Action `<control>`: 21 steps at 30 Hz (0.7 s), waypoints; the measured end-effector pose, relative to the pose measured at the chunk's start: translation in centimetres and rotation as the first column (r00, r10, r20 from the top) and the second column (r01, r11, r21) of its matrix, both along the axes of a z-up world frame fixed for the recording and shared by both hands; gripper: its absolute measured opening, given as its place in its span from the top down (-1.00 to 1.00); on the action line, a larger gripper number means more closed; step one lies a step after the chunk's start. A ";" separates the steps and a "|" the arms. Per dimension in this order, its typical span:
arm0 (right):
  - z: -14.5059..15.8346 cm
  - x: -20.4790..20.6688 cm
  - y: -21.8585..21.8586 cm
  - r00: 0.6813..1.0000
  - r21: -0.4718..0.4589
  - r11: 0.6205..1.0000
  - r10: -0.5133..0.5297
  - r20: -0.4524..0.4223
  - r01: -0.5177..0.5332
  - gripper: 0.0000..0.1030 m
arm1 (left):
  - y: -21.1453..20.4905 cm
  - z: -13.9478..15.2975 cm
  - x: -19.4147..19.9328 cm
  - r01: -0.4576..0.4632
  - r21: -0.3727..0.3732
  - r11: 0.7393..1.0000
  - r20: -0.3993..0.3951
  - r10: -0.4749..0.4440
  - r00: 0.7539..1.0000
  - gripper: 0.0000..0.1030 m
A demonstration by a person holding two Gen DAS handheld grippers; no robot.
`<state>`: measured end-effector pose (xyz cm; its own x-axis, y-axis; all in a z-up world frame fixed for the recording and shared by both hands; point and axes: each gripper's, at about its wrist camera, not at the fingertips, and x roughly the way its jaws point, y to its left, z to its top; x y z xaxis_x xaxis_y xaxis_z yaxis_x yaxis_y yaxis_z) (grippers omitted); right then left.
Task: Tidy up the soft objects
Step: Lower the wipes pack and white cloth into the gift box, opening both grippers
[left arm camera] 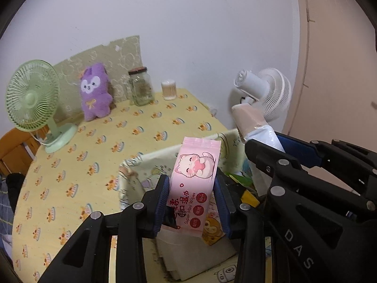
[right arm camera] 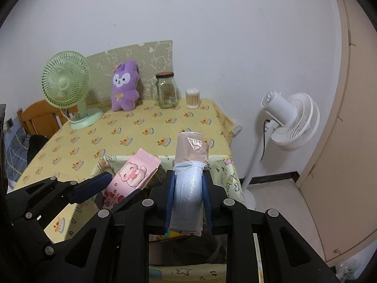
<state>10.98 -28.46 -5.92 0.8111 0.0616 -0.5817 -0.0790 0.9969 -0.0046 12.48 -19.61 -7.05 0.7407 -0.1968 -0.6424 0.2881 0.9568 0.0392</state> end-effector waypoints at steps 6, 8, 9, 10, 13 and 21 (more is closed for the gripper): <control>-1.3 0.4 -0.2 0.999 0.024 1.000 0.015 -0.033 -0.015 0.50 | -0.5 -1.0 0.0 0.013 0.058 0.998 -0.033 -0.011 0.999 -0.26; -1.6 0.5 -0.2 0.999 0.020 1.000 0.014 -0.036 -0.014 0.51 | -0.6 -1.1 -0.2 -0.001 0.087 0.996 -0.016 0.002 1.000 -0.38; -1.8 0.5 -0.2 0.999 0.022 1.000 0.012 -0.036 -0.011 0.51 | -0.6 -1.2 -0.3 -0.004 0.096 0.995 -0.016 0.005 1.000 -0.38; -2.0 0.5 -0.2 0.999 0.027 1.000 0.008 -0.039 -0.007 0.51 | -0.6 -1.4 -0.2 -0.006 0.104 0.995 -0.023 0.009 1.000 -0.39; -2.5 0.7 -0.2 0.998 0.042 0.999 0.018 -0.060 -0.016 0.50 | -0.4 -1.6 -0.2 -0.003 0.111 0.994 -0.032 0.006 0.999 -0.46; -2.8 0.2 0.1 0.999 0.057 0.998 -0.027 -0.035 0.029 -0.47 | -0.2 -1.6 -0.9 0.015 0.113 0.993 -0.034 -0.012 0.999 -0.62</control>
<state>11.16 -28.36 -8.69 0.7926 0.0731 -0.6054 -0.0499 0.9972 0.0550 11.60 -19.80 -8.64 0.7164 -0.1312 -0.6852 0.3039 0.9428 0.1372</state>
